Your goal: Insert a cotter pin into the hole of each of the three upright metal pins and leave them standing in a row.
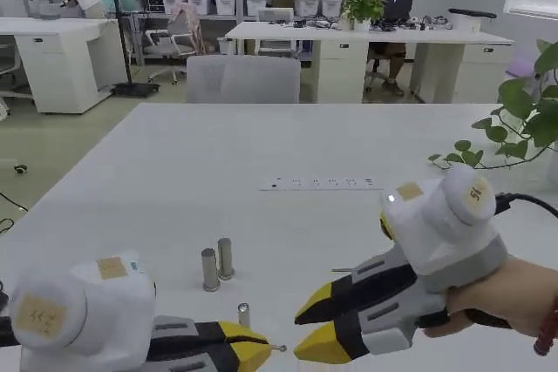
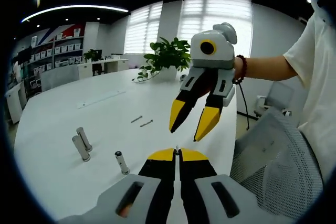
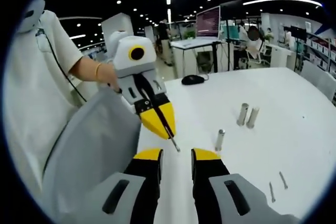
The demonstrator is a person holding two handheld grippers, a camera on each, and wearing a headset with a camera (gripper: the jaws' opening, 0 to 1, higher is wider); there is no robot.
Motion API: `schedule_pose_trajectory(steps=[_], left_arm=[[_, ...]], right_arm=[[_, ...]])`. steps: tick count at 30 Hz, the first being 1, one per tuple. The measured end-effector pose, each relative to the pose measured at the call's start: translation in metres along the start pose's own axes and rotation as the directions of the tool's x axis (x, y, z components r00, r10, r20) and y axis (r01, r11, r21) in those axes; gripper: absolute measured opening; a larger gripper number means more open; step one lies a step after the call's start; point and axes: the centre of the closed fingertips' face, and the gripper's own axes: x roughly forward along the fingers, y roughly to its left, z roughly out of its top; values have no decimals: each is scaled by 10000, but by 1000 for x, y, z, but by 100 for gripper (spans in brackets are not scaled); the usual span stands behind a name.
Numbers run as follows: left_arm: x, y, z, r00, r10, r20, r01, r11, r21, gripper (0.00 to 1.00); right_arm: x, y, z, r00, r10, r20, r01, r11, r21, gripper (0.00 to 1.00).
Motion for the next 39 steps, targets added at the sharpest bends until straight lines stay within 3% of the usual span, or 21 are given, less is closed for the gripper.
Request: schedule_pose_trajectory(steps=[3,11,26,33,39], left_arm=[[0,-5,2,9996,-262,40,261,9992,307,0],[-2,-17,-1,9980,-631,-57,634,9944,851,0],[-4,-38,1,9942,-1067,-131,1074,9850,1351,0],[-5,-41,-3,9932,-1144,-213,1163,9821,1481,0],[-6,-38,-4,9955,-944,-73,945,9857,1398,0]], right_arm=[[2,8,-3,9978,660,-7,-660,9977,180,22],[5,20,-8,9911,1330,-103,-1331,9910,-146,16],[7,35,-12,9864,1626,-242,-1633,9861,-320,8],[7,42,-15,9845,1664,-553,-1707,9817,-846,6],[7,42,-14,9880,1333,-778,-1430,9801,-1373,5]])
